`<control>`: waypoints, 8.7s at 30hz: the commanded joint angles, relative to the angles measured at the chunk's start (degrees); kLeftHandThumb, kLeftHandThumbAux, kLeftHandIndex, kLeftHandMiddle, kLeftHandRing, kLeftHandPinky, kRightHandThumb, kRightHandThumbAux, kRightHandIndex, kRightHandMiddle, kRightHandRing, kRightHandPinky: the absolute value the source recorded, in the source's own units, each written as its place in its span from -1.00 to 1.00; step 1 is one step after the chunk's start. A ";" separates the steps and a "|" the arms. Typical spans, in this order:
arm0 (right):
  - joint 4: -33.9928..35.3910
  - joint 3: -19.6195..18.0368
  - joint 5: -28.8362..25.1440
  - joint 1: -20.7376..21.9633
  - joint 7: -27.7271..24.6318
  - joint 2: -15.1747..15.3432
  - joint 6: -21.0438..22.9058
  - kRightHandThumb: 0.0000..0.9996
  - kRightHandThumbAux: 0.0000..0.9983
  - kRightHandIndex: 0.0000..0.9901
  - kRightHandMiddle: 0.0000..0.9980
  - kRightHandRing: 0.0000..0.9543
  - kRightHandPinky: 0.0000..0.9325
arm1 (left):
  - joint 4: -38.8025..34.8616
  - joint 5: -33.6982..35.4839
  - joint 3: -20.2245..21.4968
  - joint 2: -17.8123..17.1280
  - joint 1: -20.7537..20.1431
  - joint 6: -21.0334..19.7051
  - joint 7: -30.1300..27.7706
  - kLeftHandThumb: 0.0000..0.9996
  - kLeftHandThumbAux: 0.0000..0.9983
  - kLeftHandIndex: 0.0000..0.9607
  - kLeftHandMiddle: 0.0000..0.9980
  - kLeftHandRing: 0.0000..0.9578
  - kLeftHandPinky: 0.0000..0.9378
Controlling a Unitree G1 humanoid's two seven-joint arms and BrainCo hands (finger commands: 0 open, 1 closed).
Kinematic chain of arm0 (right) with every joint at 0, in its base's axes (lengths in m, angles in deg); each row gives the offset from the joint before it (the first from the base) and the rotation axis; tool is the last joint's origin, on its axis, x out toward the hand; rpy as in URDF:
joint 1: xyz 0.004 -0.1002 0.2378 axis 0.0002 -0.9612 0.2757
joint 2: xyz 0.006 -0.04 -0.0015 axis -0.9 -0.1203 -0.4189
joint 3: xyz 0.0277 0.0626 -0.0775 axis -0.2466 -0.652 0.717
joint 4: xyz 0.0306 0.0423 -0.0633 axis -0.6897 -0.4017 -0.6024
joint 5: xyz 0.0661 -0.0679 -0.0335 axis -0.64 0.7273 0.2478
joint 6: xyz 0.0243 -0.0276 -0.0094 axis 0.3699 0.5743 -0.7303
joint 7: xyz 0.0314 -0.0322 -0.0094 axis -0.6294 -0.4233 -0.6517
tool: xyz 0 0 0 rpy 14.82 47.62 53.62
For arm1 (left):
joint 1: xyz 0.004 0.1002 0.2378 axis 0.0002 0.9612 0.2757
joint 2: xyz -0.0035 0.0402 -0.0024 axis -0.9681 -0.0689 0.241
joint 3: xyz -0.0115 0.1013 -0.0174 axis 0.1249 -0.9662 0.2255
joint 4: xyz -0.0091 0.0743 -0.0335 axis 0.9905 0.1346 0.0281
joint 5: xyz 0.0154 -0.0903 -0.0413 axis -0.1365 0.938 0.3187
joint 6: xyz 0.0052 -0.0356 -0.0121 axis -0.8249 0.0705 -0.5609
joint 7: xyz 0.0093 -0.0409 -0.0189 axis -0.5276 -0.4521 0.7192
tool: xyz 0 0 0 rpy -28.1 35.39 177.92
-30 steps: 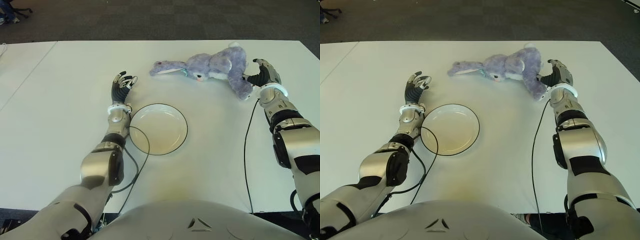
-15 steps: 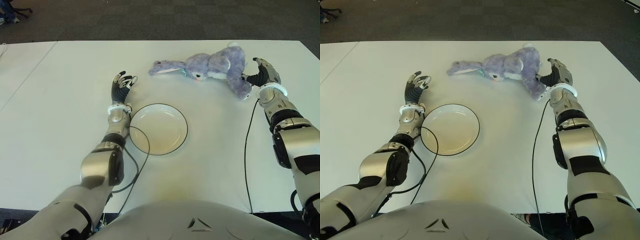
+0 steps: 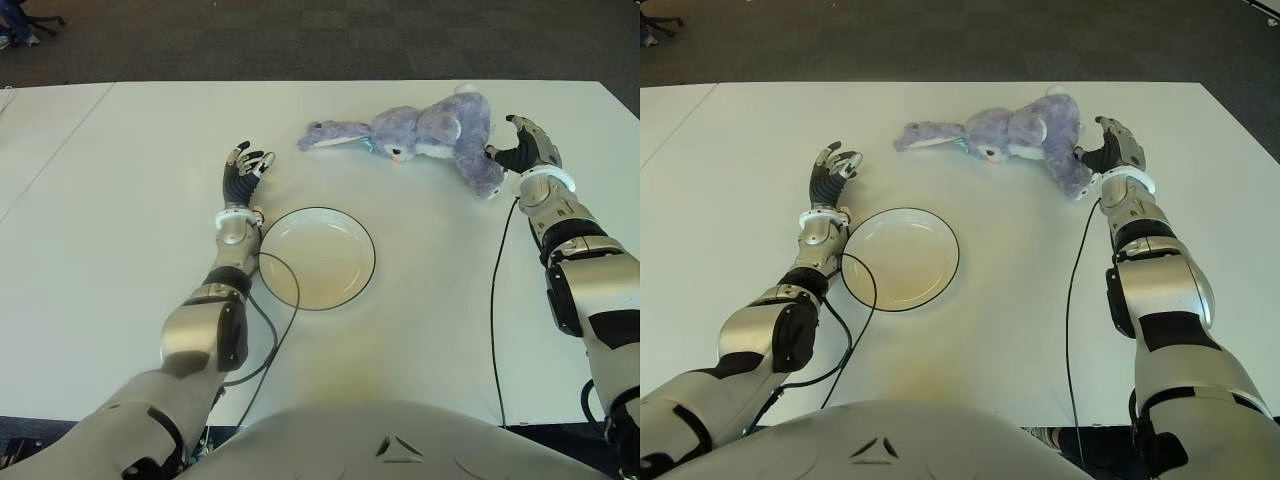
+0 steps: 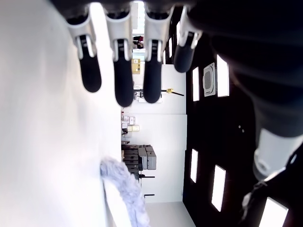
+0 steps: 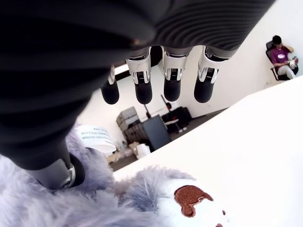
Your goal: Put the doll into the plate.
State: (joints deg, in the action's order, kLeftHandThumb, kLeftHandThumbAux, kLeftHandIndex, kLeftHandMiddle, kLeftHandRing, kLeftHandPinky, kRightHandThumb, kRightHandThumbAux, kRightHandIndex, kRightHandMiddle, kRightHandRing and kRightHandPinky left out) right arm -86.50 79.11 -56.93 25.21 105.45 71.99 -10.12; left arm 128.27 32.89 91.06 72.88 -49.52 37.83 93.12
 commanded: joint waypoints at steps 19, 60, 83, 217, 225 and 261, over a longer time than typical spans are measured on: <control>1.17 1.74 -0.62 -12.93 -2.01 -6.50 -10.50 0.31 0.17 -1.00 -1.00 -1.00 -0.70 | 7.75 0.39 0.25 4.15 11.00 -6.76 0.37 -1.00 0.19 -0.65 -0.37 -0.31 -0.35; 8.62 2.84 -11.36 -24.42 -23.06 -10.88 -23.21 0.40 0.43 -0.13 0.43 0.55 0.70 | 7.75 0.91 0.40 4.24 11.13 -7.04 -0.23 -1.00 0.17 -0.65 -0.37 -0.31 -0.32; 19.46 4.99 -10.58 -31.43 -22.07 -6.98 -26.13 0.40 0.44 -0.12 0.53 0.63 0.71 | 7.61 0.16 -0.52 4.41 11.36 -6.29 0.59 -1.00 0.16 -0.66 -0.38 -0.34 -0.38; 28.24 -1.88 -7.05 -23.30 -2.81 -10.47 -29.21 0.41 0.43 -0.11 0.75 0.85 0.90 | 9.01 -49.82 -57.80 -15.14 -15.92 -6.69 25.05 -0.88 0.45 -0.86 -1.00 -1.00 -1.00; 28.18 -2.41 -8.65 -23.36 -5.25 -10.54 -27.77 0.41 0.44 -0.11 0.76 0.84 0.85 | 9.11 -54.73 -63.50 -18.76 -18.58 -7.75 26.34 -0.97 0.43 -0.84 -1.00 -1.00 -1.00; 28.58 -4.09 -9.60 -23.72 -6.01 -10.31 -27.89 0.41 0.44 -0.11 0.76 0.84 0.86 | 10.44 -74.38 -87.51 -19.68 -23.04 -17.68 37.66 -0.76 0.28 -0.64 -0.98 -1.00 -0.95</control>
State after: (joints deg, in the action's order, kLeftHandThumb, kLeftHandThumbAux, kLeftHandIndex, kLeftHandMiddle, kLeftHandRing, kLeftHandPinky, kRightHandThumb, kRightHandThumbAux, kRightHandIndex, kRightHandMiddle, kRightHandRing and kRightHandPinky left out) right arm -57.59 75.39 -65.60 1.62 100.68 61.99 -38.75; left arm 138.06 -39.33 5.14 51.70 -74.00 19.45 132.11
